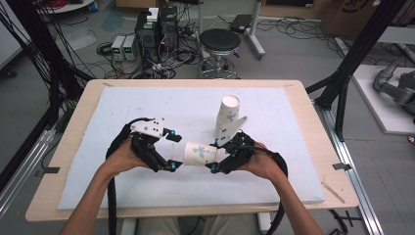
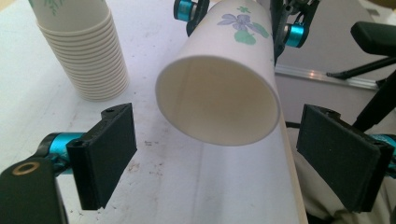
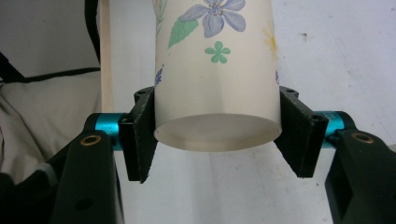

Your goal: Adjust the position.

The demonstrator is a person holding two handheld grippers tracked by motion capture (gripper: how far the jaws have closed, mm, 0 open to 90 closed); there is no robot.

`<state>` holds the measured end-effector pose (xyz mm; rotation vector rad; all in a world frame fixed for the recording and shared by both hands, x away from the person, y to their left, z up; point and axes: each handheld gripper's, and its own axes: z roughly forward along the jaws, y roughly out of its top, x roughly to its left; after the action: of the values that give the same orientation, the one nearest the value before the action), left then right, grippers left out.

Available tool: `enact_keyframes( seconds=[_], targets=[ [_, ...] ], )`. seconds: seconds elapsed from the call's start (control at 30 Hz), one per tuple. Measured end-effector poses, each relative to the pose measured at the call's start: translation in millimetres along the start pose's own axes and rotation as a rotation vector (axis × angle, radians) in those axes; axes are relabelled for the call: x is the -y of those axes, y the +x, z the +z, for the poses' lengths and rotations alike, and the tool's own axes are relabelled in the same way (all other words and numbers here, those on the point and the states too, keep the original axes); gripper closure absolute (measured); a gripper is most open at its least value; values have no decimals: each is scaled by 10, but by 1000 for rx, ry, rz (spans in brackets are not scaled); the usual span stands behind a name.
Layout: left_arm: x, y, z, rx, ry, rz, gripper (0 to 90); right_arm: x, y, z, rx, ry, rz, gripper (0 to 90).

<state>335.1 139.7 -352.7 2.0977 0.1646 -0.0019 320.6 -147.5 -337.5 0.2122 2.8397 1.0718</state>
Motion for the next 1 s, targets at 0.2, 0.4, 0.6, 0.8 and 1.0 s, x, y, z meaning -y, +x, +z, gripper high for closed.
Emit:
enact_keyframes(
  seconds=[0.2,0.4,0.6,0.8,1.0],
  targets=[
    [138,-40,-36,-13,-82,-15,108,66,14,0,6,-61,4,378],
    [318,-79,-42,-35,-185,-32,93,159,47,2,13,-159,11,378],
    [434,-109,-41,-45,-272,-42,86,248,53,40,4,-222,31,378],
    [538,-127,23,-49,-322,-61,72,418,41,141,-24,-354,75,377],
    [540,-130,90,-48,-353,-59,72,538,38,233,-46,-439,73,377]
  ],
)
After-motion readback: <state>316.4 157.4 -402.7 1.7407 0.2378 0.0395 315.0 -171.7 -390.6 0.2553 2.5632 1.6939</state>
